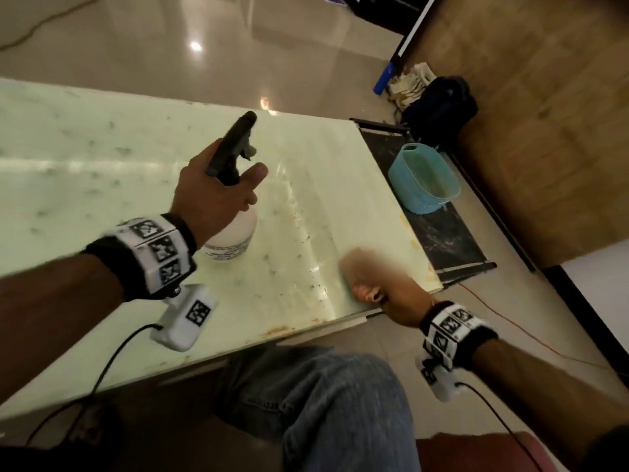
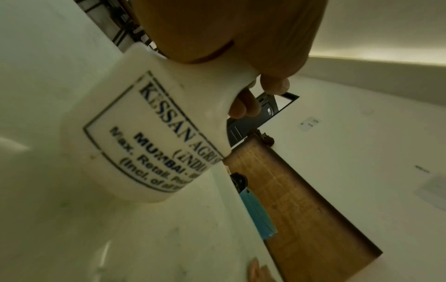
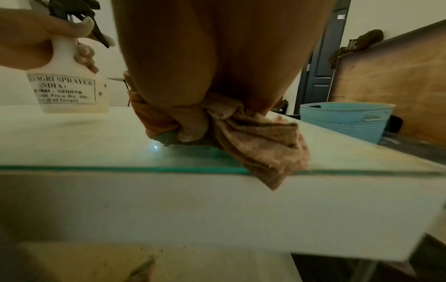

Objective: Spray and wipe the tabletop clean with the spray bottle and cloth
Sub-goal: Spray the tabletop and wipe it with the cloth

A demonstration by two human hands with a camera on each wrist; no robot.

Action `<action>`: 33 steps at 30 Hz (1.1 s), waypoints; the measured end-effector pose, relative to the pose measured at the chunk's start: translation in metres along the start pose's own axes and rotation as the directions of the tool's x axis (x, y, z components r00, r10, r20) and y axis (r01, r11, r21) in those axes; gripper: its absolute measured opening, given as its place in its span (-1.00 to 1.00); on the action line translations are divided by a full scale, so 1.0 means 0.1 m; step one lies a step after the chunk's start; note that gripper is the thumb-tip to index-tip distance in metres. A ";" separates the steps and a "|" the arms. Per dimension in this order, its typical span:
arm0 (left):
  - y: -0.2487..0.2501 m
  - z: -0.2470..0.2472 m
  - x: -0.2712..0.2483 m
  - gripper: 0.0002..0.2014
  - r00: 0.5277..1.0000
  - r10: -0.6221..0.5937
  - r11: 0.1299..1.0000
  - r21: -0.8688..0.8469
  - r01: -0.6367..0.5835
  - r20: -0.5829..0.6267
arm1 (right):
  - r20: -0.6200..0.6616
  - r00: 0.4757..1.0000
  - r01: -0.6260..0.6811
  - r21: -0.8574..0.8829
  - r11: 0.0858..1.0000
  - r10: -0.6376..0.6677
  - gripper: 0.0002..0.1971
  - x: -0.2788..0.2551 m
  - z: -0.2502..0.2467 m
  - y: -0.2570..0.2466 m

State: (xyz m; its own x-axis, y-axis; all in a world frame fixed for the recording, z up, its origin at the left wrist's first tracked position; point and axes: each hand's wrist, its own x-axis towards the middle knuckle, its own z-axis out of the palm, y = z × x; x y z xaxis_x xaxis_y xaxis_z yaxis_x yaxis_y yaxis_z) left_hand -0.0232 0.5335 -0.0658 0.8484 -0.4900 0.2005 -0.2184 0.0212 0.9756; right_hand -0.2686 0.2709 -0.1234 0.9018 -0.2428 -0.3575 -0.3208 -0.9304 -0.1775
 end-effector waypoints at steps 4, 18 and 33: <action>0.27 -0.48 -0.30 -0.54 0.996 0.088 0.996 0.033 -0.087 -0.013 | -0.019 1.000 0.001 0.074 0.997 0.000 -0.17 -0.41 0.12 -0.10; 0.24 -0.97 -0.76 -0.43 0.995 0.060 0.998 -0.023 -0.062 -0.077 | -0.110 0.913 -0.304 0.454 0.838 0.392 -0.70 -0.57 -0.84 -0.46; 0.27 -0.88 -0.69 -0.69 0.999 -0.013 0.998 -0.061 0.010 -0.039 | 0.125 0.977 -0.190 0.121 0.974 0.175 -0.51 -1.00 -0.40 -0.62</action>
State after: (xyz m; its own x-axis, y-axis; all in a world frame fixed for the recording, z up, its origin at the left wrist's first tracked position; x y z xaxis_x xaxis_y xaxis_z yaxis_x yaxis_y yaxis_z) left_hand -0.0448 0.6447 -0.0457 0.8692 -0.4559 0.1914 -0.1799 0.0691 0.9813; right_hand -0.3271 0.3420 -0.0404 0.7885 -0.3654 -0.4947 -0.5187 -0.8273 -0.2156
